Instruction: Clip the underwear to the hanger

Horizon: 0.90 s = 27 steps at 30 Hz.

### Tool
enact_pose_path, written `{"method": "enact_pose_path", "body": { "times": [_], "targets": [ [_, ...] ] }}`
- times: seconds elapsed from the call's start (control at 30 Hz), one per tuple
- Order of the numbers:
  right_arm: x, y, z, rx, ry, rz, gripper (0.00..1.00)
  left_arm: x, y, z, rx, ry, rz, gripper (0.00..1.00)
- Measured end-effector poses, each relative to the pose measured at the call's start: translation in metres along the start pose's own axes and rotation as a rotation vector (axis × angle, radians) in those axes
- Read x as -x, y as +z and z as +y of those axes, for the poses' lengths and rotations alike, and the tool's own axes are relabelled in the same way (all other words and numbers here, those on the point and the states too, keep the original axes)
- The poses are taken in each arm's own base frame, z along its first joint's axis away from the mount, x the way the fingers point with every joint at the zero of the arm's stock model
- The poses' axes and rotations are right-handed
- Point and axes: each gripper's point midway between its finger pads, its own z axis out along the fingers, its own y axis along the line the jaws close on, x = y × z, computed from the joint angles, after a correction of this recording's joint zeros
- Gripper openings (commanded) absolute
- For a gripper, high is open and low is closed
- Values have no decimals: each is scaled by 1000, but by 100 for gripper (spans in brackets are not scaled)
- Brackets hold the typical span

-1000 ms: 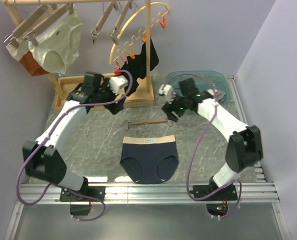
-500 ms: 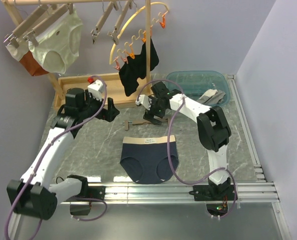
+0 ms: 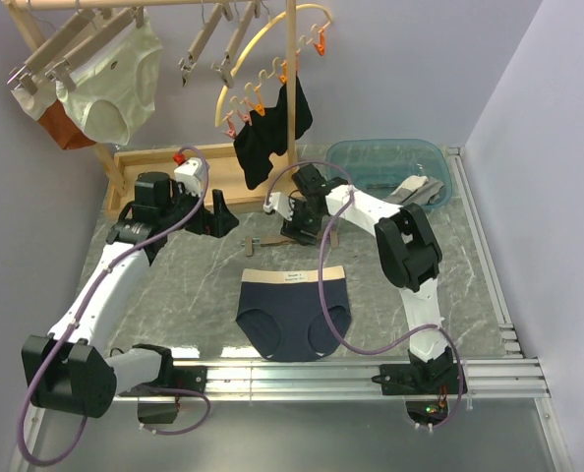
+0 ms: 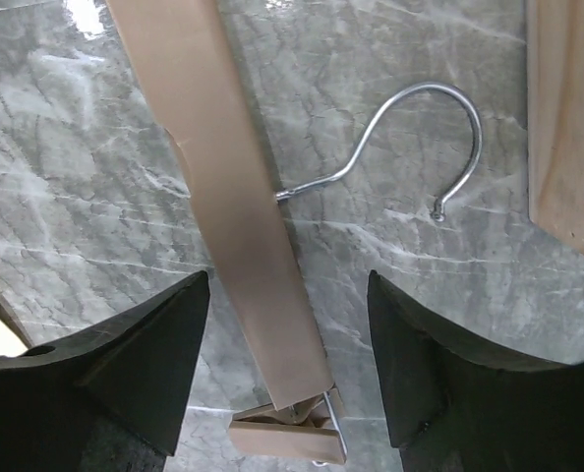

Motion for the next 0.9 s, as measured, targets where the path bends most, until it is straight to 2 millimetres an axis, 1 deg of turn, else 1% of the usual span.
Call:
{"method": "enact_pose_path", "body": {
  "times": [0.07,0.1,0.17,0.2,0.33,0.37,0.43,0.47,0.5,0.53,0.6,0.63,0.7,0.8,0.9],
  "targets": [
    [0,0,1,1,-11,3,71,-7,2,4,9,-21,29,99],
    [1,1,1,1,-18,4,66,-9,2,6,12,-28,37,99],
    [1,1,2,0,-35,9,61,-10,2,6,11,-38,42,99],
    [2,1,3,1,-43,14,56,-11,2,6,7,-43,44,99],
    [2,4,8,7,-81,36,44,-14,4,6,1,-70,56,99],
    [2,4,10,11,-88,40,36,-16,6,7,1,-82,67,99],
    [0,6,11,10,-102,46,25,-21,9,9,0,-103,87,99],
    [1,6,11,6,-110,45,3,-24,11,9,-3,-113,98,99],
    [1,6,10,-2,-118,43,0,-26,12,10,-2,-119,105,99],
    [4,2,8,-18,-130,37,0,-28,13,11,-1,-124,111,99],
    [16,-11,6,-54,-130,-1,0,-33,14,12,-4,-138,125,99],
    [17,-13,6,-66,-132,-7,0,-34,15,12,-8,-141,129,99],
    [10,-10,10,-71,-125,-1,0,-36,16,10,-24,-145,137,99],
    [-5,-4,20,-55,-109,24,0,-41,20,10,-39,-157,155,99],
    [-8,-6,24,-51,-106,30,0,-48,26,14,-41,-175,183,99]
  ]
}}
